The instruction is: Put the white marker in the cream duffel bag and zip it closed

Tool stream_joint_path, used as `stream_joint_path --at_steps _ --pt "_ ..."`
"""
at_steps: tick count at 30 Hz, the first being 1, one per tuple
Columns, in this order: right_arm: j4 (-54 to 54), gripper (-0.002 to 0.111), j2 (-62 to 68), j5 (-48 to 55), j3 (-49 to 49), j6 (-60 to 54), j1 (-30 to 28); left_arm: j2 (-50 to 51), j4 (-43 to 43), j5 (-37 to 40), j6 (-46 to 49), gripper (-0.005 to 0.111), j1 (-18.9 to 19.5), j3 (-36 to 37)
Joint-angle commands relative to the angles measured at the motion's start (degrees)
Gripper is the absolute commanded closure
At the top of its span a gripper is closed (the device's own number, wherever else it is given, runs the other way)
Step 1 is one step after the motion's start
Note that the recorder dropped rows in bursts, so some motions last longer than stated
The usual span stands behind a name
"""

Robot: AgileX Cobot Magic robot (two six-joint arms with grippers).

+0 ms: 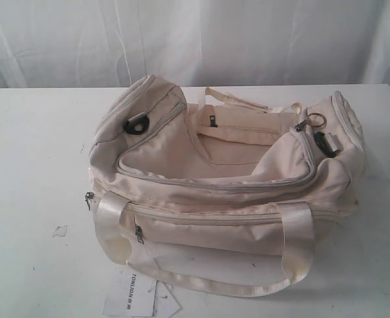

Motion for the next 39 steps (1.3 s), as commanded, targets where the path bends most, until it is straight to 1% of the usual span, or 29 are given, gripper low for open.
stream_joint_path --at_steps 1,4,23,24,25,26,27,30,31,32,33,37,39 --pt "-1.27 0.108 -0.33 5.1 0.31 -1.25 -0.32 -0.21 -0.55 -0.15 -0.24 0.107 -0.31 0.35" --pt "-1.27 0.108 -0.33 5.22 0.31 -3.32 -0.32 -0.21 -0.55 -0.15 -0.24 0.107 -0.31 0.35" --pt "-0.86 0.108 -0.33 6.06 0.31 -3.19 -0.32 -0.21 -0.55 0.21 -0.24 0.107 -0.31 0.35" --pt "-0.86 0.108 -0.33 6.06 0.31 -3.19 -0.32 -0.21 0.79 0.84 -0.24 0.107 -0.31 0.35" --pt "-0.86 0.108 -0.33 6.06 0.31 -3.19 -0.32 -0.21 4.76 2.16 -0.24 0.107 -0.31 0.35" --pt "-0.86 0.108 -0.33 6.06 0.31 -3.19 -0.32 -0.21 10.78 4.0 -0.24 0.107 -0.31 0.35" --pt "-0.86 0.108 -0.33 6.06 0.31 -3.19 -0.32 -0.21 13.51 4.12 -0.24 0.107 -0.31 0.35" --pt "-0.86 0.108 -0.33 6.04 0.31 -3.19 -0.32 -0.96 13.62 3.47 -2.99 0.107 -0.19 1.79" --pt "-0.86 0.108 -0.33 6.04 0.31 -3.19 -0.32 -1.83 13.62 1.11 -9.37 0.107 -0.19 4.69" --pt "-0.86 0.108 -0.33 6.04 0.31 -3.19 -0.32 -2.35 13.62 -0.17 -11.33 0.107 -0.19 5.03" --pt "-0.86 0.108 -0.33 6.04 0.31 -3.19 -0.32 -3.02 14.87 2.59 -12.65 0.107 -0.14 5.03" --pt "-0.86 0.108 -0.33 6.04 0.31 -3.19 -0.32 -3.12 15.34 2.55 -12.29 0.107 -0.14 5.03" --pt "-0.86 0.108 -0.33 6.04 0.31 -3.19 -0.32 -3.12 15.34 2.55 -9.83 0.107 -0.14 5.03"
